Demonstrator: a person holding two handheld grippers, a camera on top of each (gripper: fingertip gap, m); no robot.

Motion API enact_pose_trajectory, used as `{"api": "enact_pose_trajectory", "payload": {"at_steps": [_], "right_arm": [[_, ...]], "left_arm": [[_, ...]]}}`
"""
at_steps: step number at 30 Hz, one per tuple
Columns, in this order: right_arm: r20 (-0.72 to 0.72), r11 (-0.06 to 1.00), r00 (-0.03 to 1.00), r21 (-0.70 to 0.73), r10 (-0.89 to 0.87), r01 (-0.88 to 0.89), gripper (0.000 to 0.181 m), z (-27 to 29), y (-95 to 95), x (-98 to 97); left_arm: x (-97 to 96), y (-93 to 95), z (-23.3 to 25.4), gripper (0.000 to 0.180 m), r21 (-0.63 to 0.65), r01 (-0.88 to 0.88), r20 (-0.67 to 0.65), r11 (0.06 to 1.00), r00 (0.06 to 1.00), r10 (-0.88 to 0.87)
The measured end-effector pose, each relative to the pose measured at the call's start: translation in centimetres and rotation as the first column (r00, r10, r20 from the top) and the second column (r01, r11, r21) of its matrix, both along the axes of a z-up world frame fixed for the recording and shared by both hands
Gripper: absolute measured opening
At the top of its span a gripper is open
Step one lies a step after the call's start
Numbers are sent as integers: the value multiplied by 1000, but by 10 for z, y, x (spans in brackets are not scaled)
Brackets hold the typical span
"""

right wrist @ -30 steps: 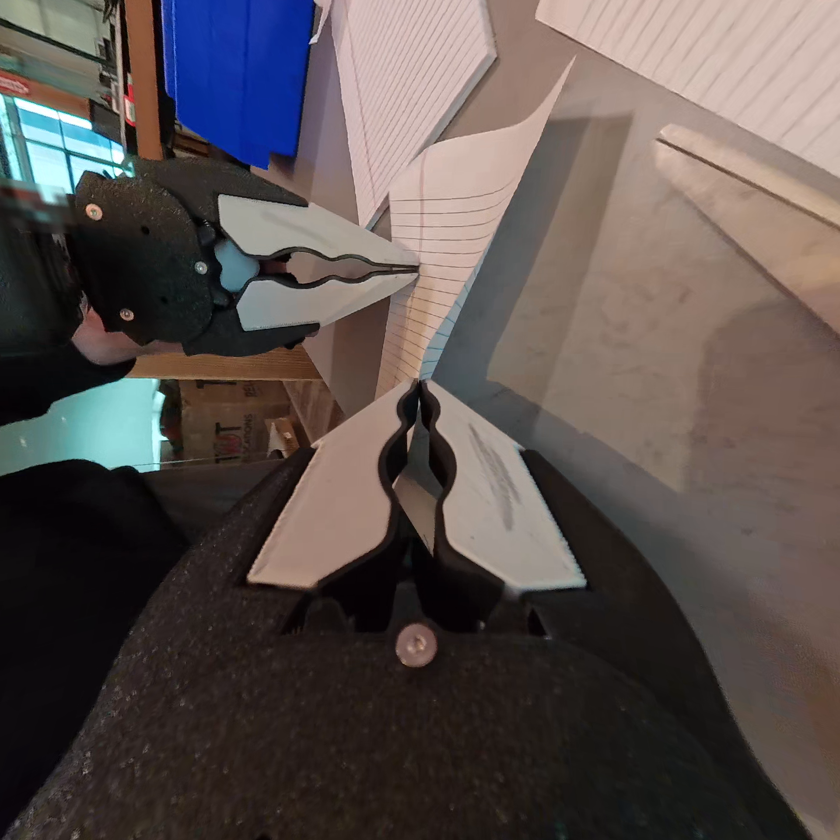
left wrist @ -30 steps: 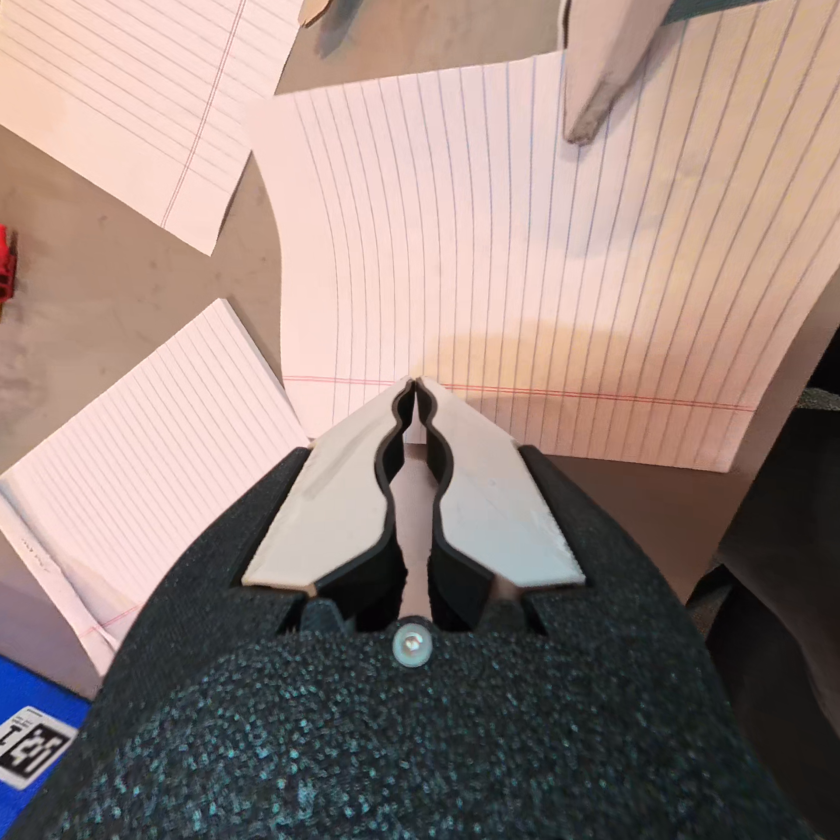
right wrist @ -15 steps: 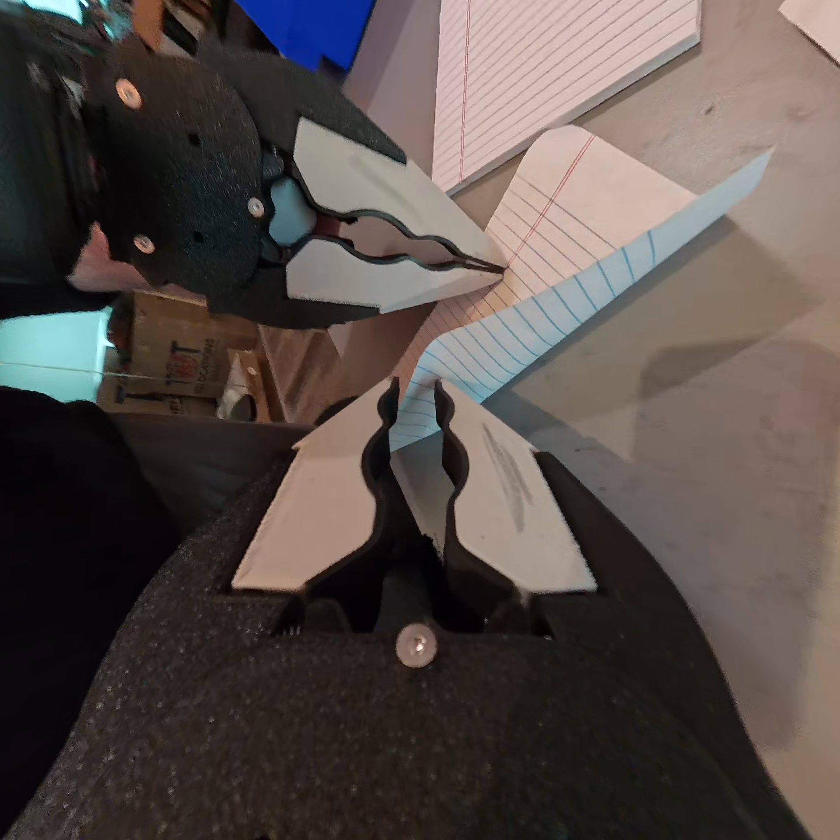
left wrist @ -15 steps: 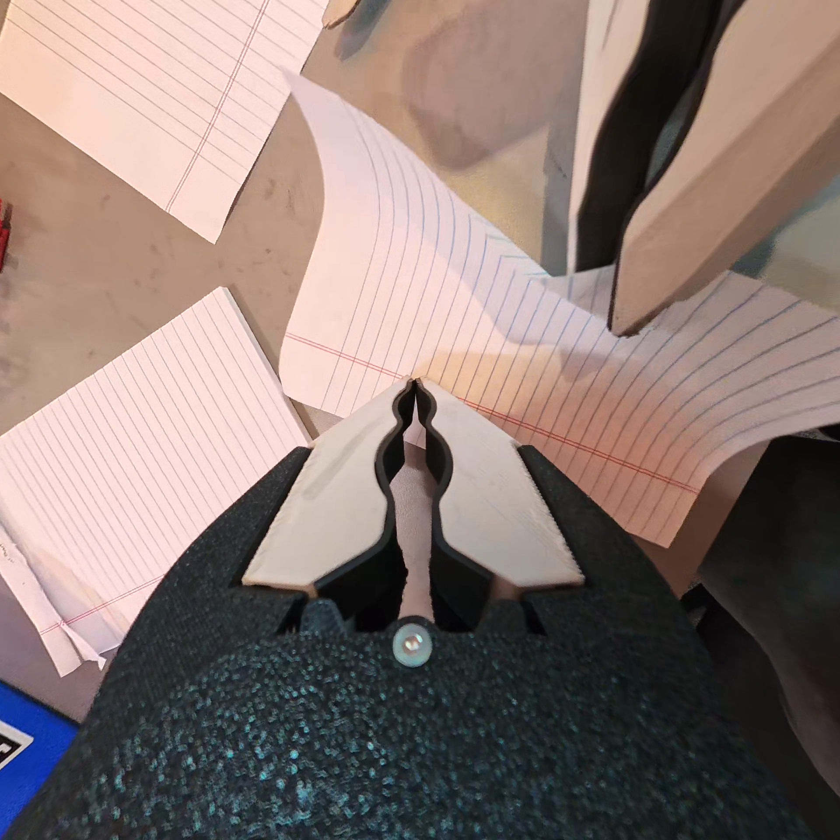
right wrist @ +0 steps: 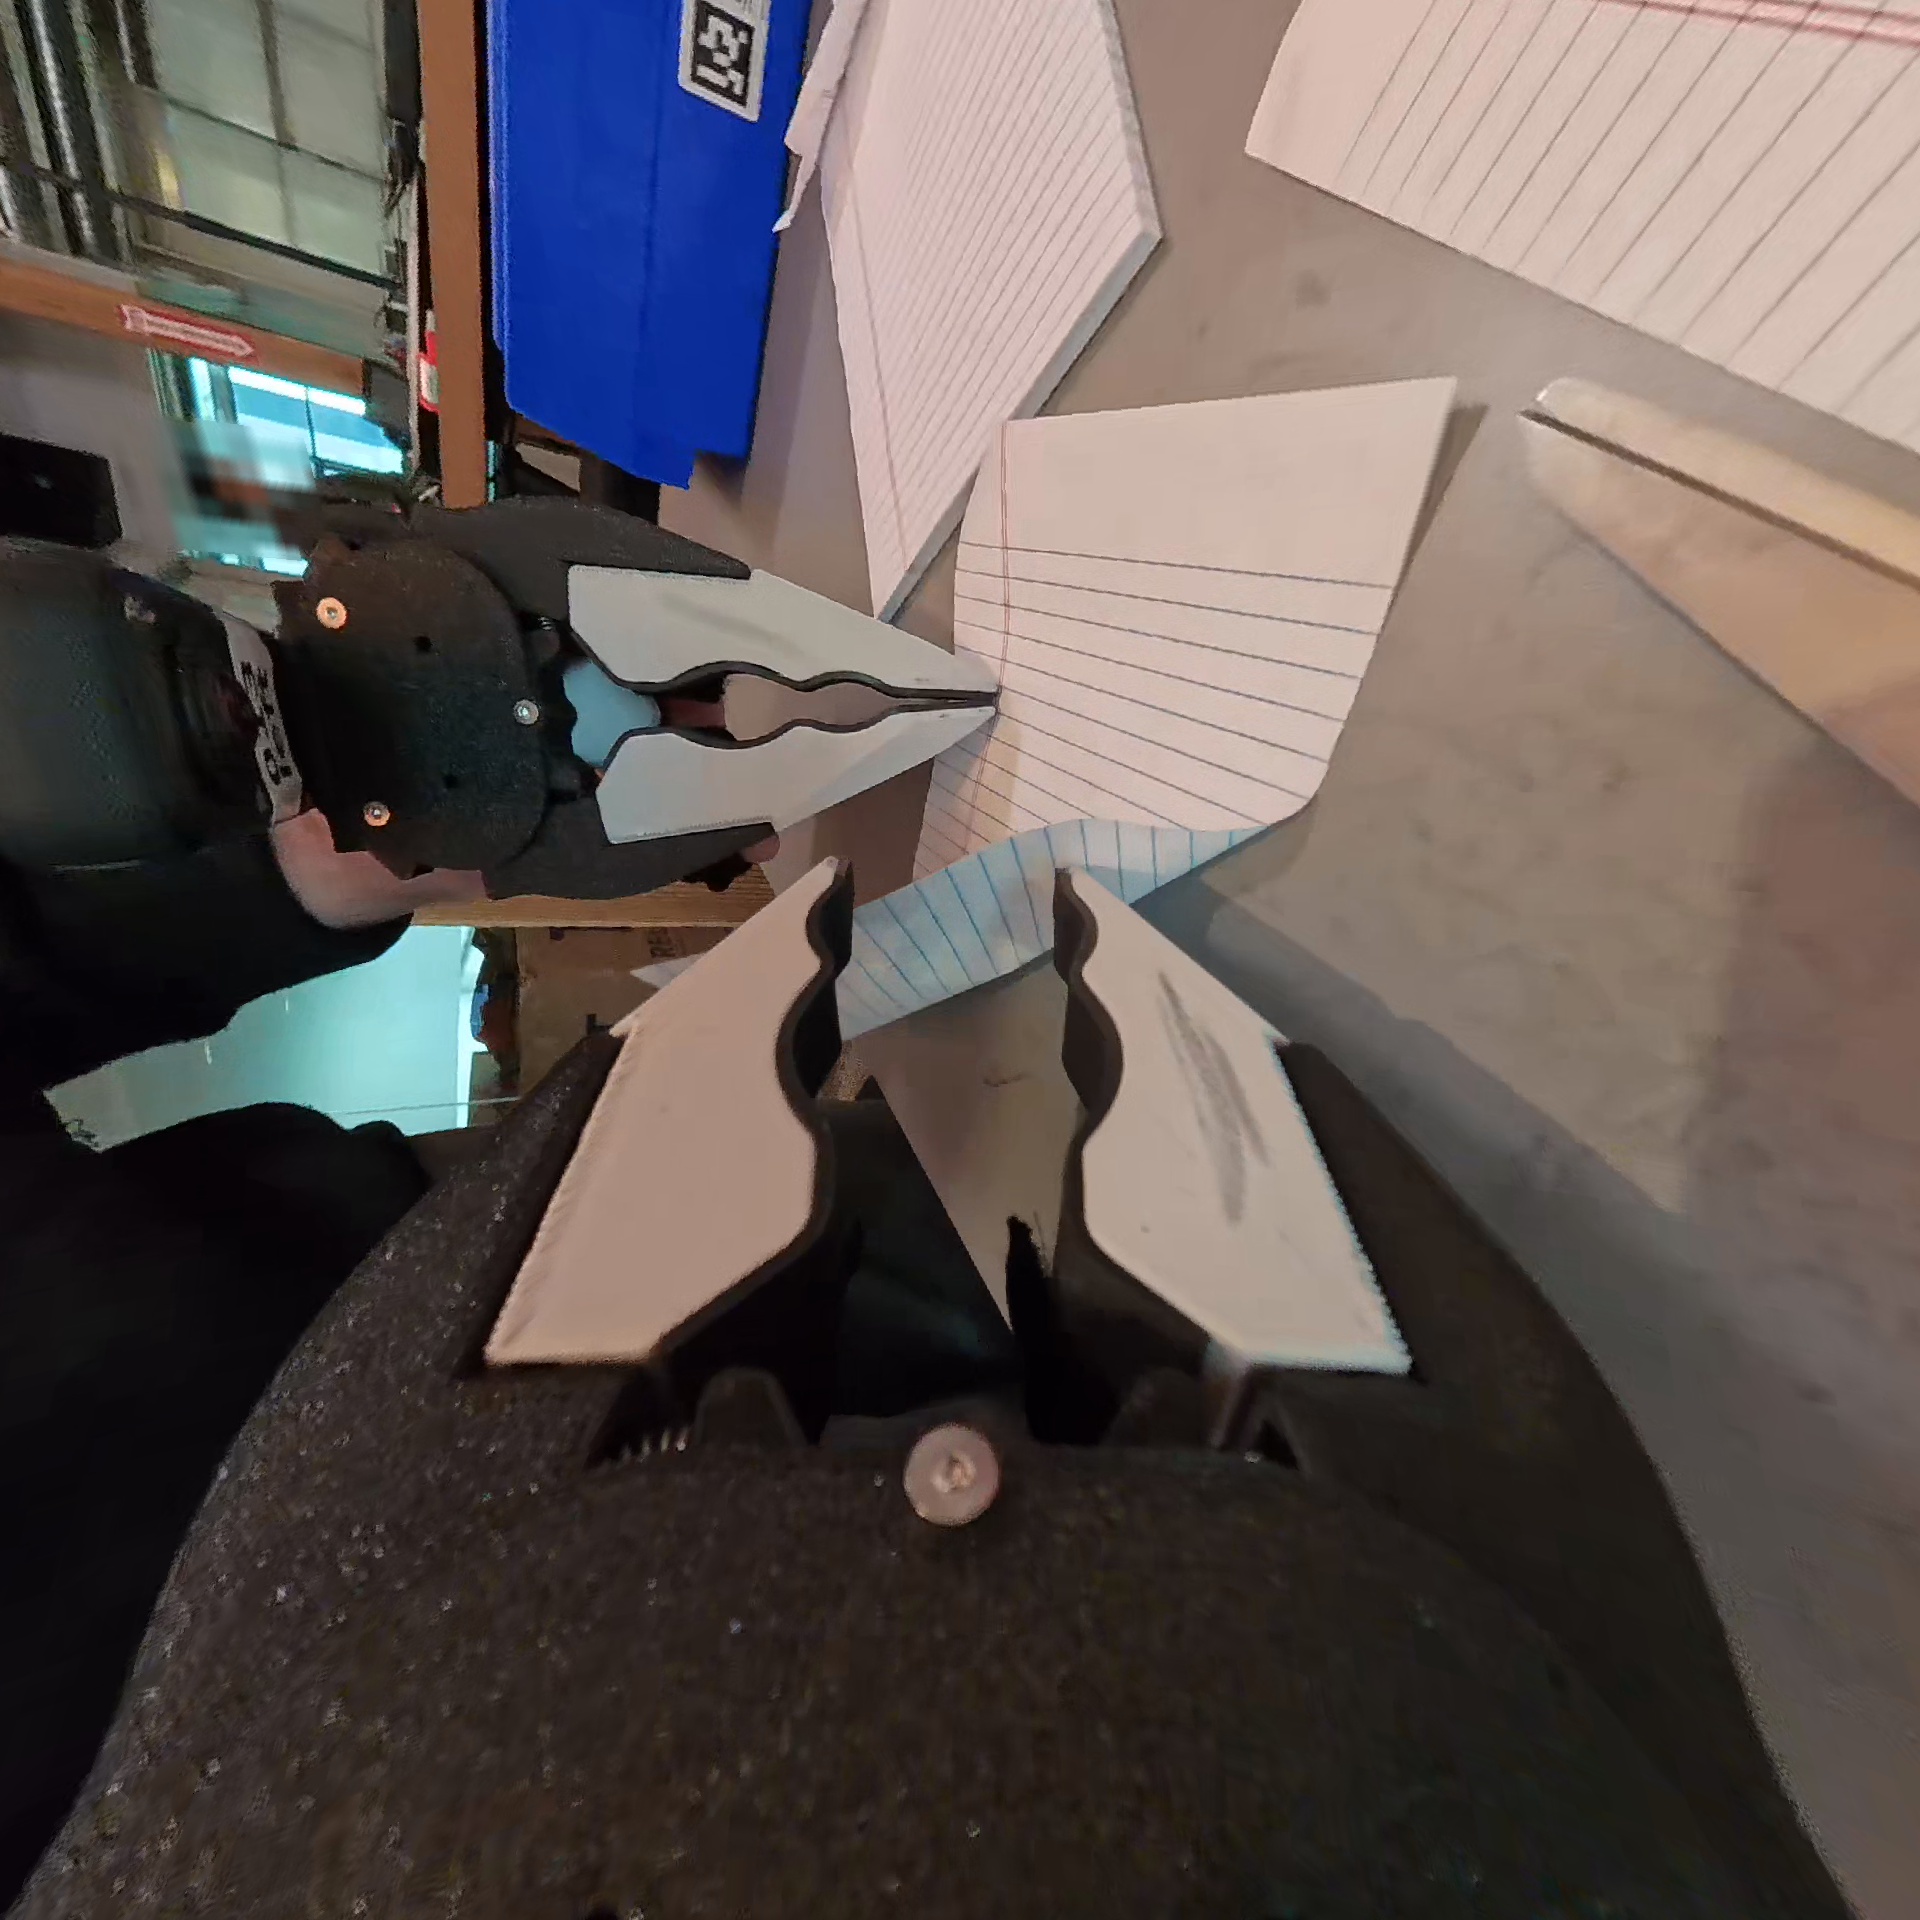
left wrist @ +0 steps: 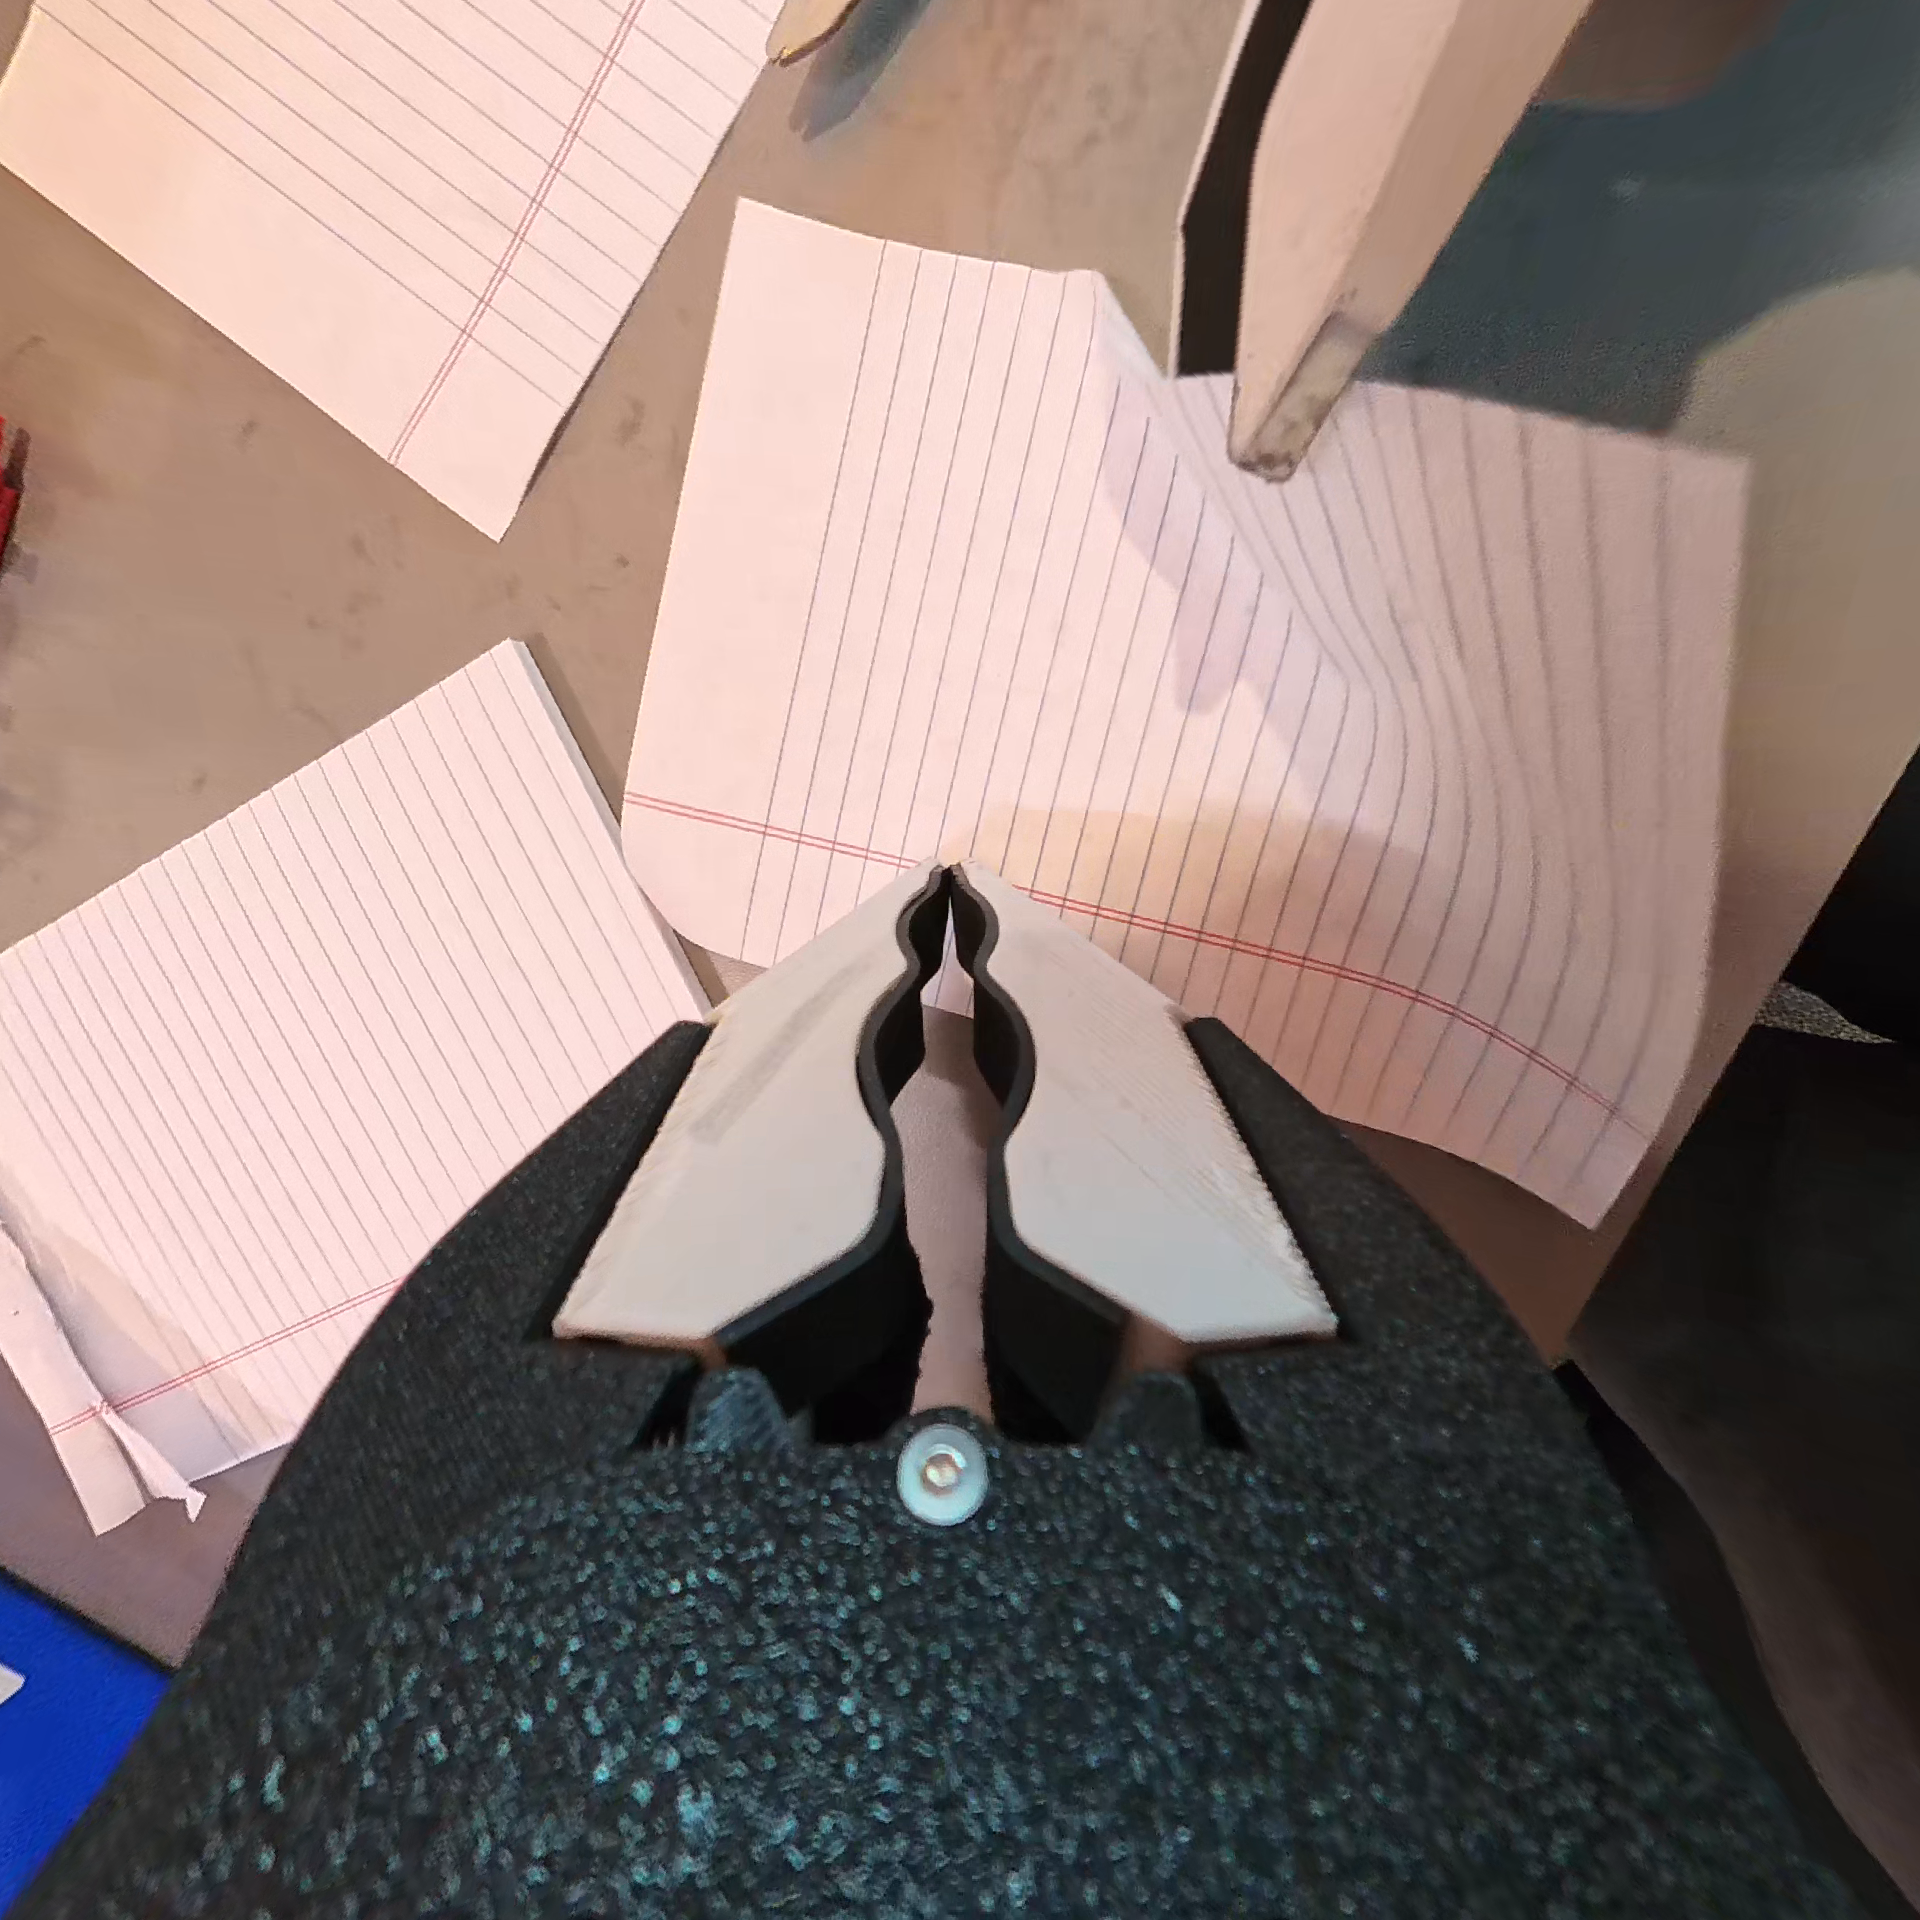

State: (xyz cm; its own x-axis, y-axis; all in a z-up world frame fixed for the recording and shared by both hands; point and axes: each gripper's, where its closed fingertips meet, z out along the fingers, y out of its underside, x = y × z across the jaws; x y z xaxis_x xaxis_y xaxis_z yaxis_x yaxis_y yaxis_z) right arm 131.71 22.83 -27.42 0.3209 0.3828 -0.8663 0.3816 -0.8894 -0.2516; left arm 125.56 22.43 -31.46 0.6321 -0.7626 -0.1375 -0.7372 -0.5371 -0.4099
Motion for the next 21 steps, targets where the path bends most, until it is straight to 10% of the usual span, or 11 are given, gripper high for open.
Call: {"api": "enact_pose_trajectory", "payload": {"at_steps": [4,21], "right_arm": [[43,1000,999,-27,-10,11,0,-5,-2,5],[-34,953,964,161,265,-256,0,14,-42,-24]], "left_arm": [[0,0,0,0,-4,-25,6,1000,1000,25],[4,-3,1,6,-94,-154,146,984,975,167]]}}
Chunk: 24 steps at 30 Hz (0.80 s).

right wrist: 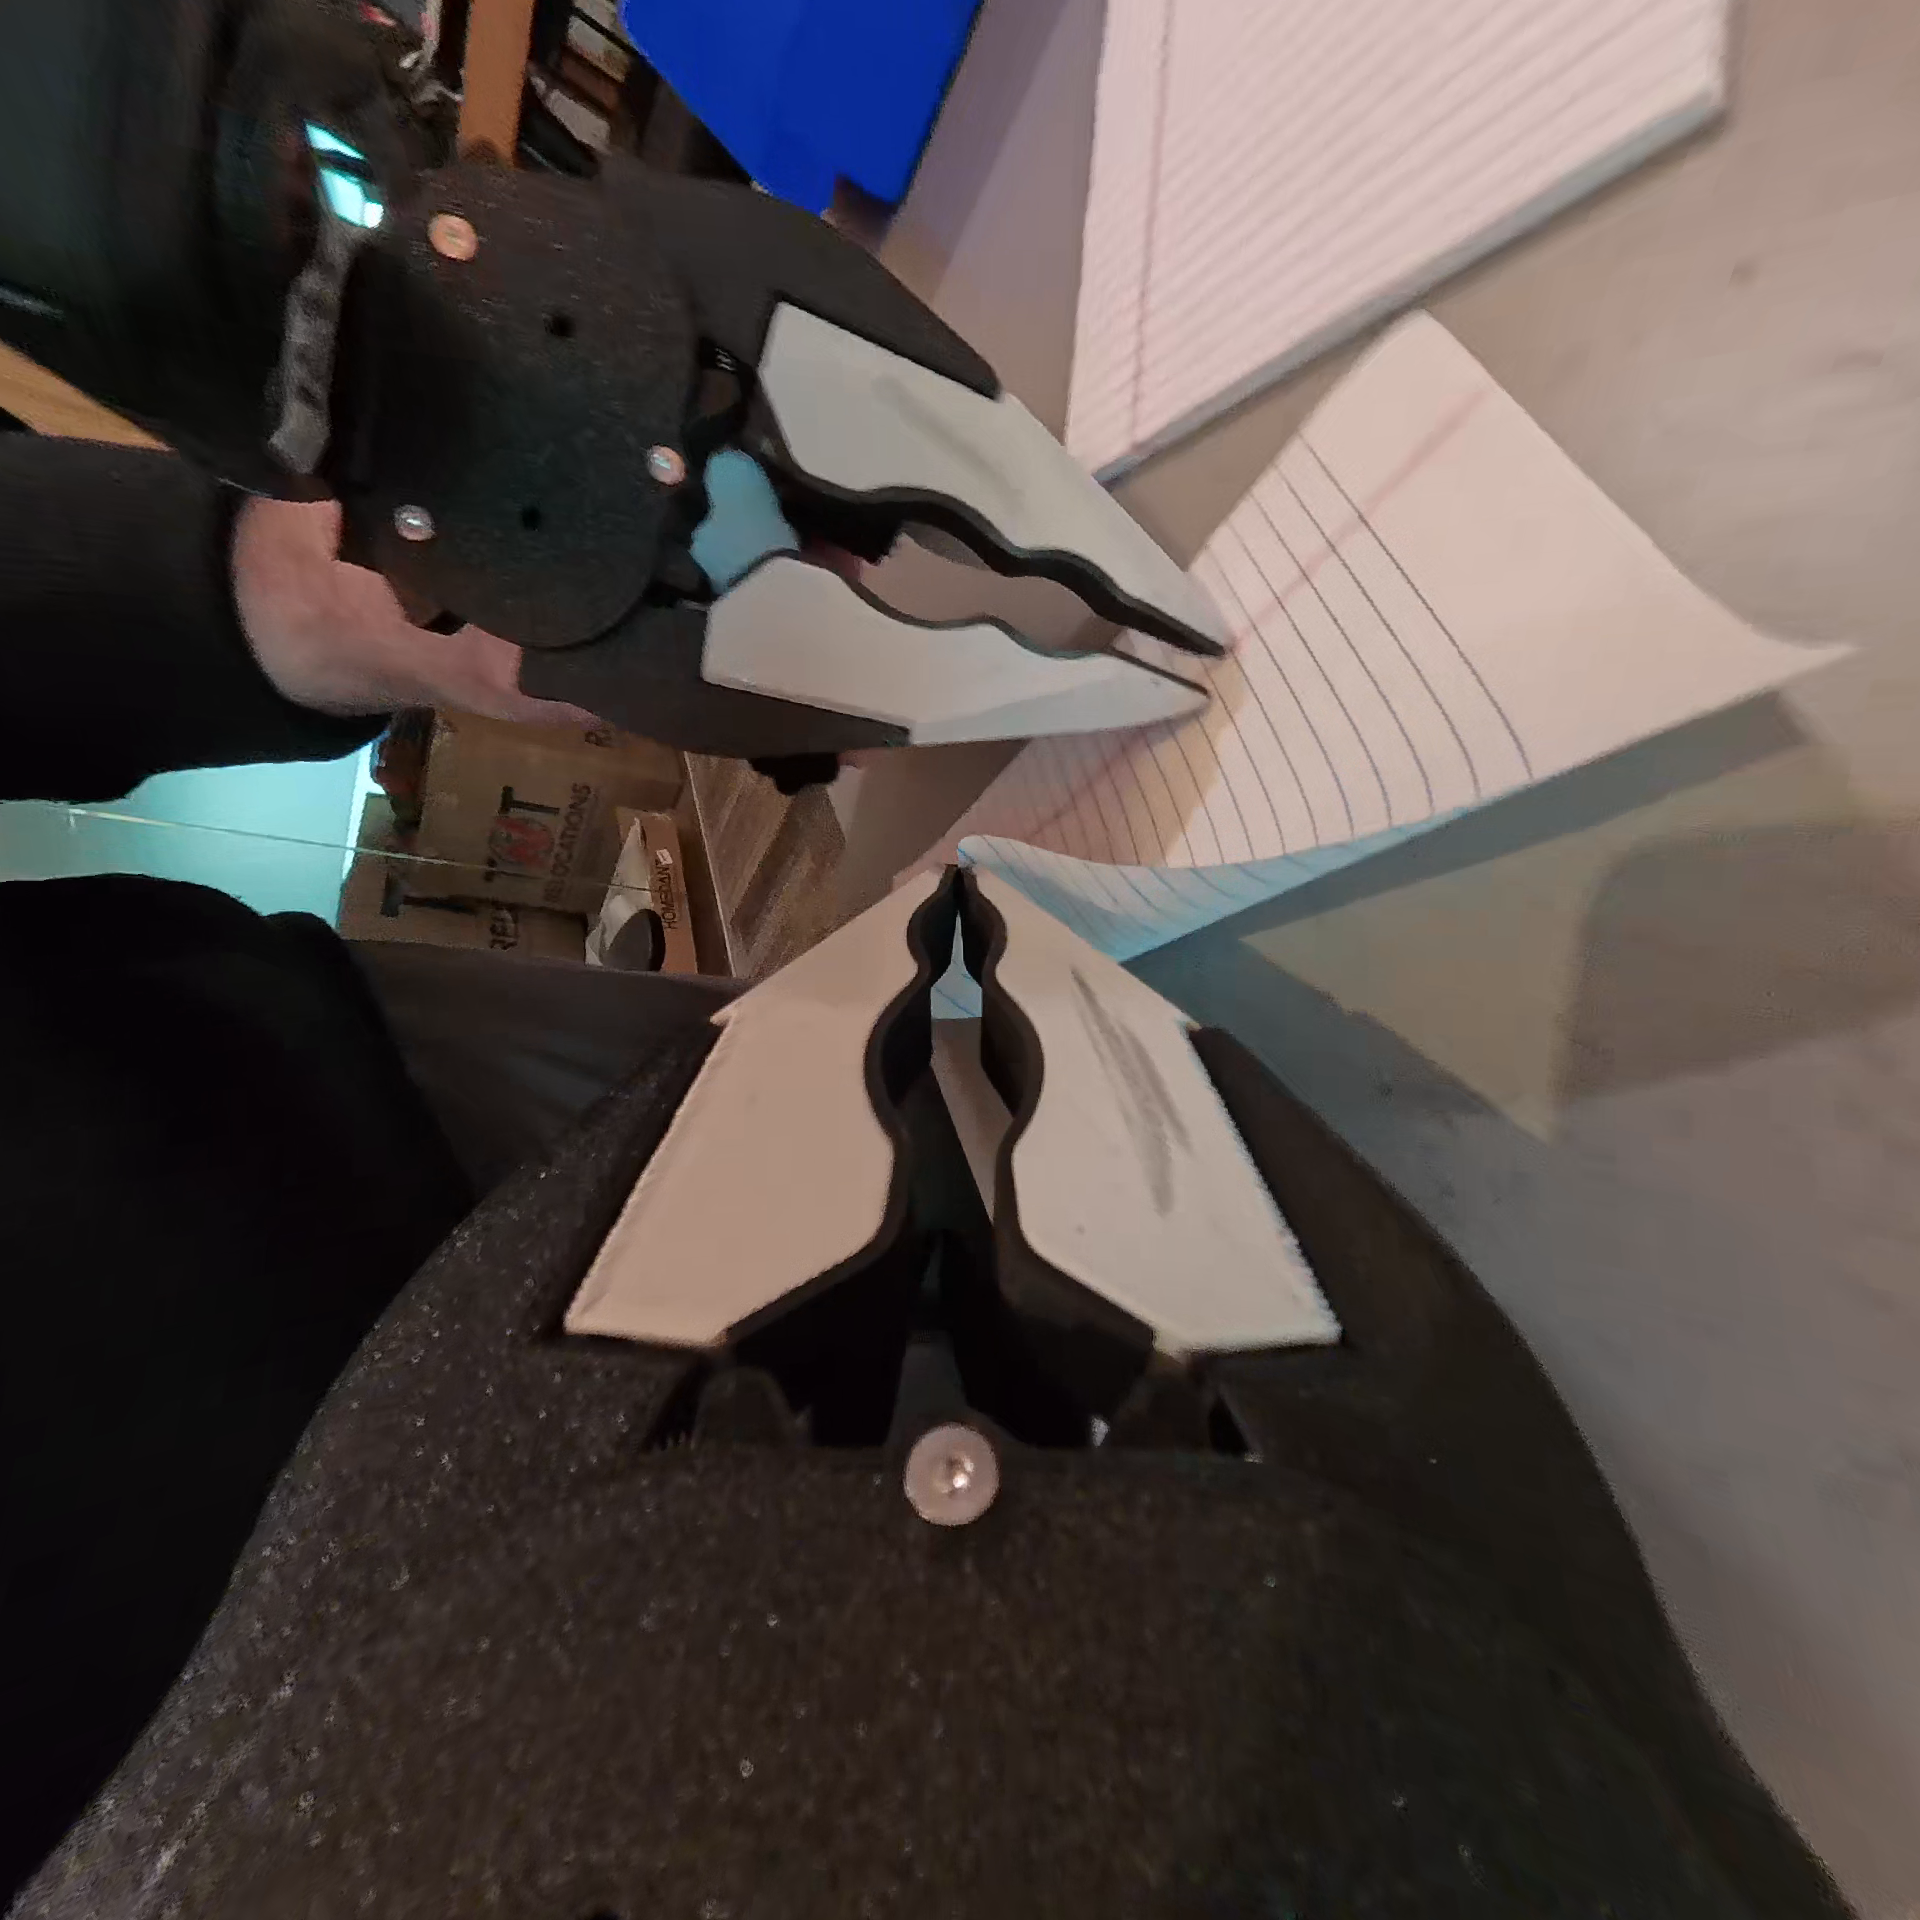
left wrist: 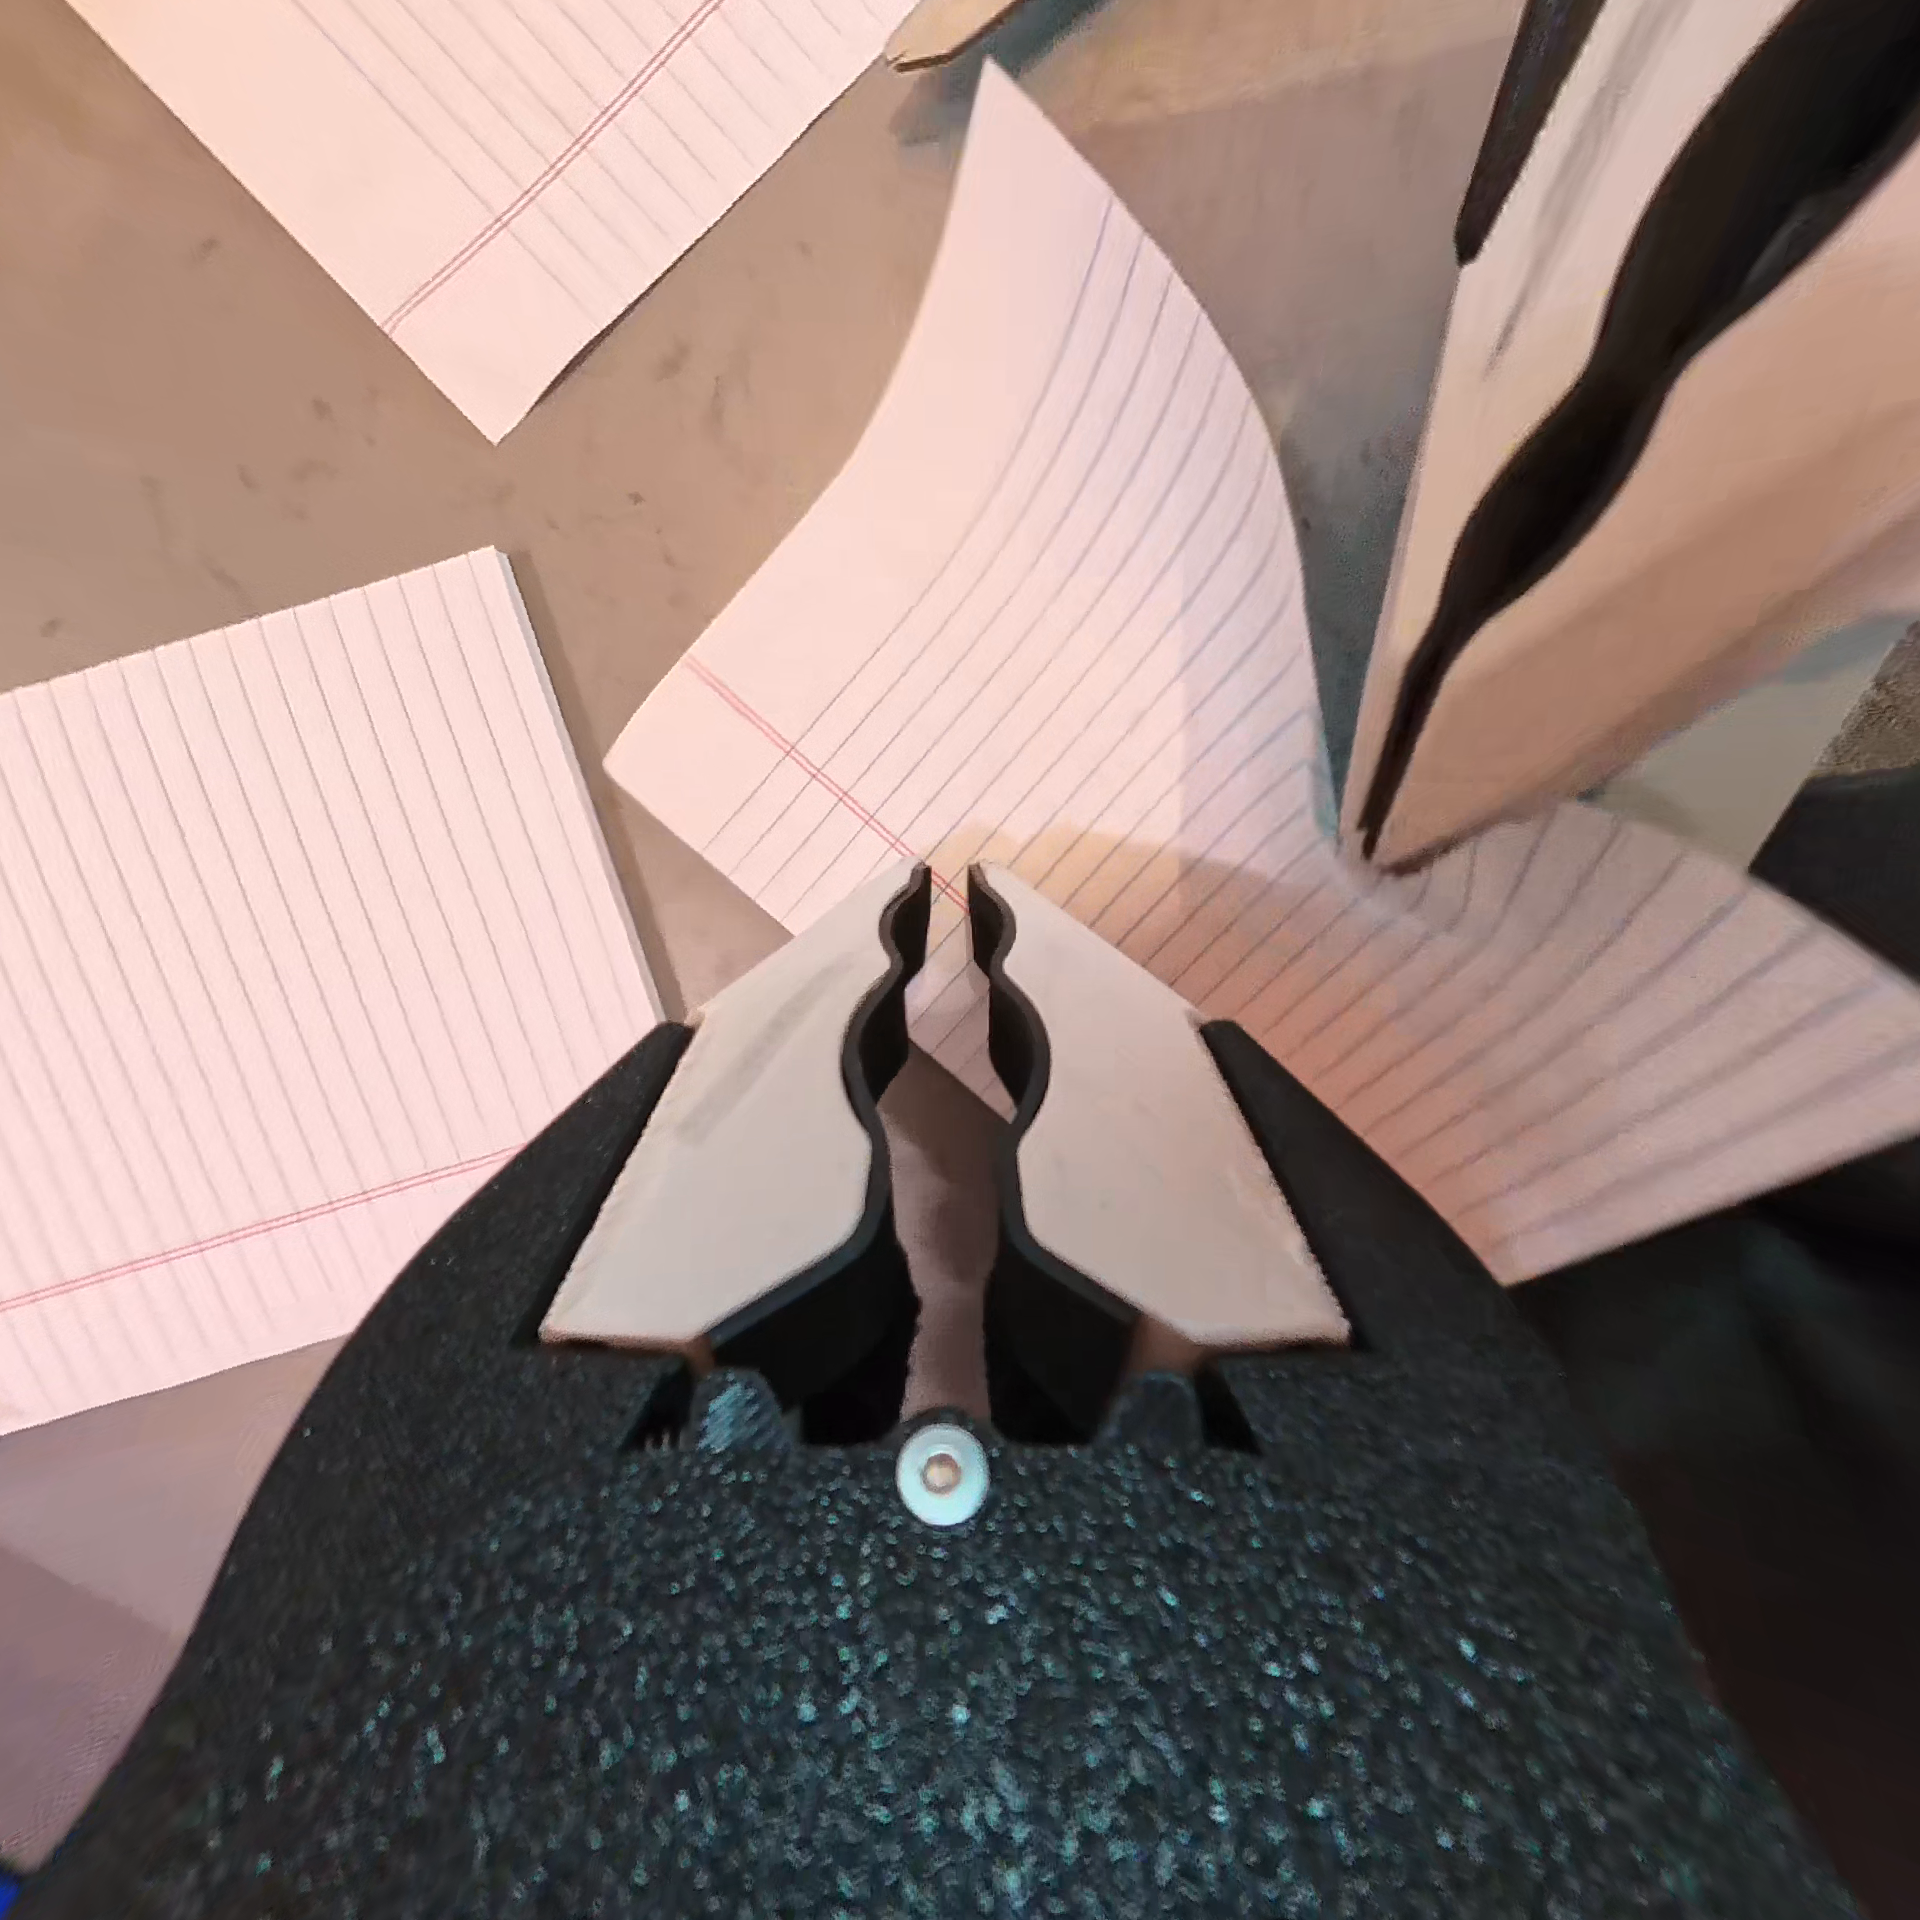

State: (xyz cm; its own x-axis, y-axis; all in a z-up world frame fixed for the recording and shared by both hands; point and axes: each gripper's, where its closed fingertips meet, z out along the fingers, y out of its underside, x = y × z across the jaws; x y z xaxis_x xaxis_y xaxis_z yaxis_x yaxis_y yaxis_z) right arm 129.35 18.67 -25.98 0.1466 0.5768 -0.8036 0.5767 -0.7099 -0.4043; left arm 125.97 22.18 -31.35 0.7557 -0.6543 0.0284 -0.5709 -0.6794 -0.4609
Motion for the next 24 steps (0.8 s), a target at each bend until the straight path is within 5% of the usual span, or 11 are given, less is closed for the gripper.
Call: {"api": "enact_pose_trajectory", "payload": {"at_steps": [13,24], "right_arm": [[27,988,993,93,119,-121,0,-6,-4,-11],[48,1000,999,-13,-4,5,0,-12,5,-9]], "left_arm": [[2,-1,3,10,-172,-118,204,978,967,153],[13,-21,54,51,-220,-178,401,959,880,255]]}}
